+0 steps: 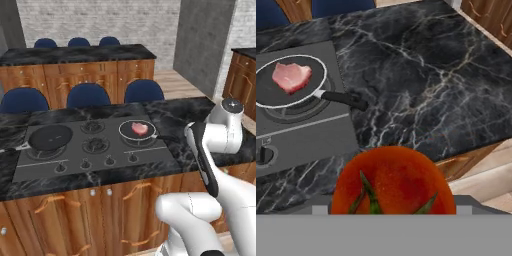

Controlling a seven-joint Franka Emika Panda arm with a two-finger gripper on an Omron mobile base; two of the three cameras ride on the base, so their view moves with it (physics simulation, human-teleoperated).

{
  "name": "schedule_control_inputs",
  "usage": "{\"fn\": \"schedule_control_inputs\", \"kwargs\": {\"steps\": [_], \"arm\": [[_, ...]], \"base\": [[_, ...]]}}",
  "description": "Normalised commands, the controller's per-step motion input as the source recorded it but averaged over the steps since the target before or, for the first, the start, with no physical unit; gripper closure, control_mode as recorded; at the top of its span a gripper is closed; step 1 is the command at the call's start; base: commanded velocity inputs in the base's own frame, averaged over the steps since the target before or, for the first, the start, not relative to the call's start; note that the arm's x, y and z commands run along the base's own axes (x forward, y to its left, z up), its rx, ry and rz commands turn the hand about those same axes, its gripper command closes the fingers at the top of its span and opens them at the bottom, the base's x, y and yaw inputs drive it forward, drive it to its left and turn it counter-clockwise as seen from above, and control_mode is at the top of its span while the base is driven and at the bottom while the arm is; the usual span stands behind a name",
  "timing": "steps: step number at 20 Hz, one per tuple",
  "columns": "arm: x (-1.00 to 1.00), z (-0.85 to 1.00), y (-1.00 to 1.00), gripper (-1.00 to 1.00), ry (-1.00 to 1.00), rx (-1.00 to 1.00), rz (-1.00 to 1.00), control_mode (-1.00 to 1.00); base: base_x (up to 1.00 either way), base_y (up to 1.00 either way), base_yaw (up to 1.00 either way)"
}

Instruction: Place both pans onto different burners. Then place the tomato and the steak on different pans.

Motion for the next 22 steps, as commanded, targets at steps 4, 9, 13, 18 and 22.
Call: {"fn": "schedule_control_inputs", "kwargs": {"steps": [4,9,13,18,22], "arm": [[0.0,0.0,0.0,1.0,0.0,0.0,0.0,1.0],[0.0,0.0,0.0,1.0,0.0,0.0,0.0,1.0],[0.0,0.0,0.0,1.0,0.0,0.0,0.0,1.0],[0.0,0.0,0.0,1.0,0.0,0.0,0.0,1.0],[0.0,0.0,0.0,1.0,0.0,0.0,0.0,1.0]], "base": [[0.02,1.0,-0.03],[0.06,1.0,-0.02],[0.12,0.85,0.0],[0.18,0.63,0.0],[0.52,0.44,0.0]]}}
